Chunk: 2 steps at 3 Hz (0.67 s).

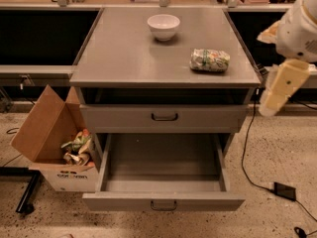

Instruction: Place 7up can into middle drawer

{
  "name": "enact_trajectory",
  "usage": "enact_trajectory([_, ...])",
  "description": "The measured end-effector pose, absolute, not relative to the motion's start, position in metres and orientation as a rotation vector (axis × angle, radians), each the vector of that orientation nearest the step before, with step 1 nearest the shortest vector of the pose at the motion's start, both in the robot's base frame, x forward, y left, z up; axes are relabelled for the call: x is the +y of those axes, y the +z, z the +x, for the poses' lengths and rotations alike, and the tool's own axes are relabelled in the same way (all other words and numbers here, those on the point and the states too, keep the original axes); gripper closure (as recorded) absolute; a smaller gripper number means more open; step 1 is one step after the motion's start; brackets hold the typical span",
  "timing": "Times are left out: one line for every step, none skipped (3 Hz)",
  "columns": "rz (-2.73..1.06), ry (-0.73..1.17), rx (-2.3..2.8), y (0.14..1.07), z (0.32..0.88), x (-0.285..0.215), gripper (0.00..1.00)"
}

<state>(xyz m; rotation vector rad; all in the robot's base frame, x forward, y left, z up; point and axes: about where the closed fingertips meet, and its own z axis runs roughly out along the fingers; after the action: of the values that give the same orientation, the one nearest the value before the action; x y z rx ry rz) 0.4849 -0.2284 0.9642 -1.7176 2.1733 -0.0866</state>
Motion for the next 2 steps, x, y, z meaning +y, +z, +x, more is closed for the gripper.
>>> enact_trajectory([-1.671, -0.049, 2.09, 0.942, 0.558, -0.243, 0.0])
enact_trajectory([-1.612, 0.045, 2.026, 0.904, 0.639, -0.247, 0.0])
